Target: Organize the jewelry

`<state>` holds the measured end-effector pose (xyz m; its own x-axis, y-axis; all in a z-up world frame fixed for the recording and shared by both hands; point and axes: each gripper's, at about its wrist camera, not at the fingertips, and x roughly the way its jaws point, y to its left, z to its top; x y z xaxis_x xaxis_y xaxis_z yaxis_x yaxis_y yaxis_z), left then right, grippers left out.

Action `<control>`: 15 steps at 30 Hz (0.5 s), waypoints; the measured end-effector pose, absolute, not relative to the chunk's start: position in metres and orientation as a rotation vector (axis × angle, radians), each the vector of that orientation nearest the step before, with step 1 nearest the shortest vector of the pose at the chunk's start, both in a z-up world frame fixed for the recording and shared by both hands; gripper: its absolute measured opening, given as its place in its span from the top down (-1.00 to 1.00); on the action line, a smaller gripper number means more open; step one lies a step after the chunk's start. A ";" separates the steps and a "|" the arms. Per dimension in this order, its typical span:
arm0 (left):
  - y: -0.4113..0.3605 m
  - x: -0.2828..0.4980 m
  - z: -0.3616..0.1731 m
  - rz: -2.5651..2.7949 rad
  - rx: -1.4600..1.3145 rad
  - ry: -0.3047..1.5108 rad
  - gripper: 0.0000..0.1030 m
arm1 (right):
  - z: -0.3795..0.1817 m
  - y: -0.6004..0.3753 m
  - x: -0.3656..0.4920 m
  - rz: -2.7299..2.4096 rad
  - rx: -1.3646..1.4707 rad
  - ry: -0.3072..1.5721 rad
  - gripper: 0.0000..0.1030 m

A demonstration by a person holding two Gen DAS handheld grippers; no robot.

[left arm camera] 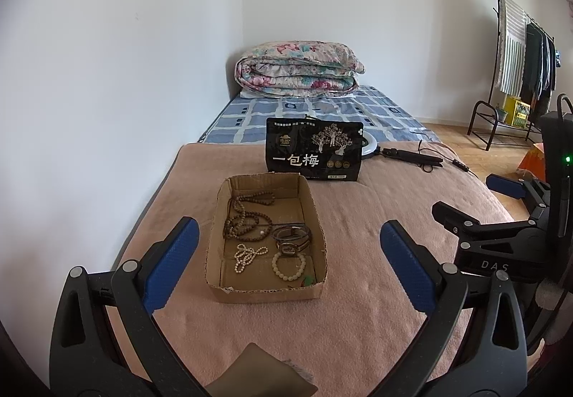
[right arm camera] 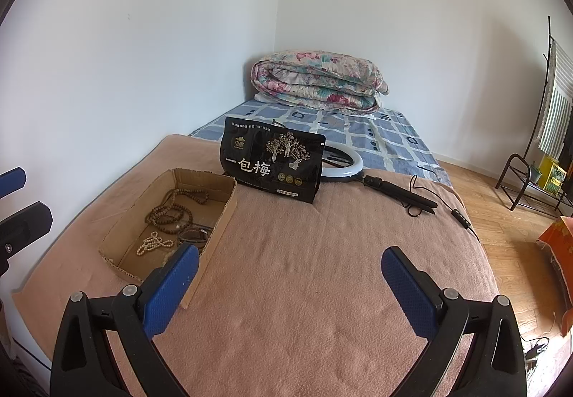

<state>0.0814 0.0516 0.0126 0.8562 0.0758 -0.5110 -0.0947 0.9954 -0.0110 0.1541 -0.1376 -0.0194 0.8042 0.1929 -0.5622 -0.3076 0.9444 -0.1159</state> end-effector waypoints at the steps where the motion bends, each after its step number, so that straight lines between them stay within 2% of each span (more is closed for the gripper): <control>1: 0.052 0.082 0.013 0.090 -0.036 0.535 -0.99 | -0.019 -0.138 0.154 0.271 -0.206 0.577 -1.00; 15: 0.051 0.082 0.013 0.090 -0.035 0.536 -0.99 | -0.021 -0.139 0.154 0.271 -0.203 0.582 -0.99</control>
